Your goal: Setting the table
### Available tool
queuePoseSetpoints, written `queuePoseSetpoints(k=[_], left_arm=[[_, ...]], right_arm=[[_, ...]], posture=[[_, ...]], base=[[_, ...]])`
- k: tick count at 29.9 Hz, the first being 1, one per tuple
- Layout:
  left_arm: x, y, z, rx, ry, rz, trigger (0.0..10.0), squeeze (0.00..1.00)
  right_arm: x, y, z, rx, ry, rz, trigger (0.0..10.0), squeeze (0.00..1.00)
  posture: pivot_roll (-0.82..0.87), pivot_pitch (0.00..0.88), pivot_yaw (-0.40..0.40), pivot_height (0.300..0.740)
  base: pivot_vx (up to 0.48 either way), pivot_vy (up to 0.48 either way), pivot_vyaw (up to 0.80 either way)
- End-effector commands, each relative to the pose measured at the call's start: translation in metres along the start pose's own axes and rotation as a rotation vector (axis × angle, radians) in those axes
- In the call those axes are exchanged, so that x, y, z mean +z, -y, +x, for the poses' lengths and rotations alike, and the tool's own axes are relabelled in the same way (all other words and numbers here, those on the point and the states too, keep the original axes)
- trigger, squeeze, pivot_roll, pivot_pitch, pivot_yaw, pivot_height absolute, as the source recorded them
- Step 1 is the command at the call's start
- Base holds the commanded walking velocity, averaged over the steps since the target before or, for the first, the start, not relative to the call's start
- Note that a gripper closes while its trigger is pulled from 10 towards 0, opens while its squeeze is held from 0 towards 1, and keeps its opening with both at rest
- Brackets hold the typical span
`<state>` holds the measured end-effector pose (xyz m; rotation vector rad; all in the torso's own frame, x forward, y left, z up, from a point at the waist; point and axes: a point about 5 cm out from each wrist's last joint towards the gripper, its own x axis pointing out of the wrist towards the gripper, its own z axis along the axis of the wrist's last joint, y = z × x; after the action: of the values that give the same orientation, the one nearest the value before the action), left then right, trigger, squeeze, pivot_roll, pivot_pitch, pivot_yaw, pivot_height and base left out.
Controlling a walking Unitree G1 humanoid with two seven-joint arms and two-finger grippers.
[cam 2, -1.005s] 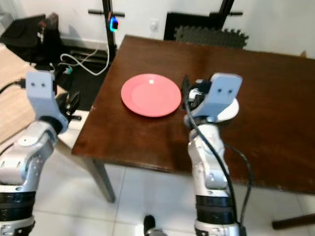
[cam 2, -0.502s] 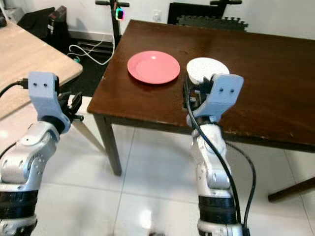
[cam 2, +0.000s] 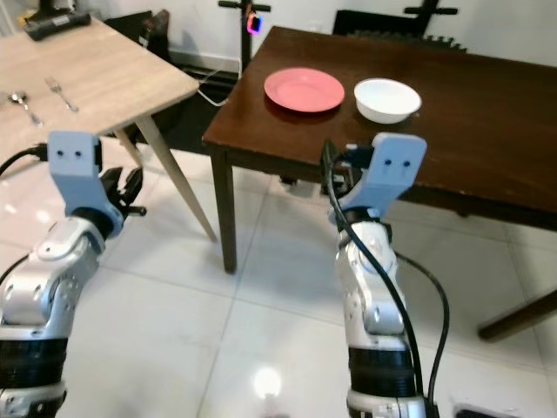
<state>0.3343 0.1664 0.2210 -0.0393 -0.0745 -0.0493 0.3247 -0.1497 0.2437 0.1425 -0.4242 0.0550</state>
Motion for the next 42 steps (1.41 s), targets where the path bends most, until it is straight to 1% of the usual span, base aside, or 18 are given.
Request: queuePoseSetpoints(k=[1,9,14,17,21,25,26,42], left_arm=[[-0.004,-0.002,0.0,0.007,-0.026,0.003,10.0,0.0],[-0.006,-0.004,0.001,0.021,-0.032,-0.002,10.0,0.0],[-0.006,-0.004,0.001,0.022,-0.033,0.002,10.0,0.0],[-0.006,-0.004,0.001,0.021,-0.034,0.003,10.0,0.0],[-0.007,-0.004,0.0,0.022,-0.034,0.004,10.0,0.0],[-0.008,-0.005,-0.001,0.025,-0.038,0.007,10.0,0.0],[-0.009,-0.005,-0.001,0.027,-0.041,0.007,10.0,0.0],[-0.011,-0.008,-0.001,0.058,-0.055,0.017,10.0,0.0]], right_arm=[[0.001,0.003,-0.001,-0.009,0.002,-0.006,10.0,0.0],[0.001,0.003,-0.001,-0.006,0.0,-0.008,10.0,0.0],[0.001,-0.001,-0.001,0.018,0.004,0.007,10.0,0.0],[0.0,-0.003,-0.001,0.028,-0.004,-0.002,10.0,0.0],[-0.004,0.0,-0.001,0.007,-0.028,-0.018,10.0,0.0],[-0.005,0.005,-0.001,-0.02,-0.038,-0.017,10.0,0.0],[-0.005,0.006,-0.001,-0.023,-0.039,-0.029,10.0,0.0],[-0.006,0.007,-0.001,-0.035,-0.045,-0.034,10.0,0.0]], posture=[[0.03,0.111,0.08,0.74],[0.03,0.109,0.079,0.74],[0.03,0.108,0.079,0.74],[0.03,0.107,0.078,0.74],[0.03,0.106,0.077,0.74],[0.03,0.104,0.076,0.74],[0.03,0.104,0.076,0.74],[0.03,0.112,0.075,0.74]], base=[[0.0,0.0,0.0],[0.0,0.0,0.0],[0.0,0.0,0.0],[0.0,0.0,0.0],[0.0,0.0,0.0],[0.0,0.0,0.79],[0.0,0.0,0.79],[0.0,0.0,0.79]])
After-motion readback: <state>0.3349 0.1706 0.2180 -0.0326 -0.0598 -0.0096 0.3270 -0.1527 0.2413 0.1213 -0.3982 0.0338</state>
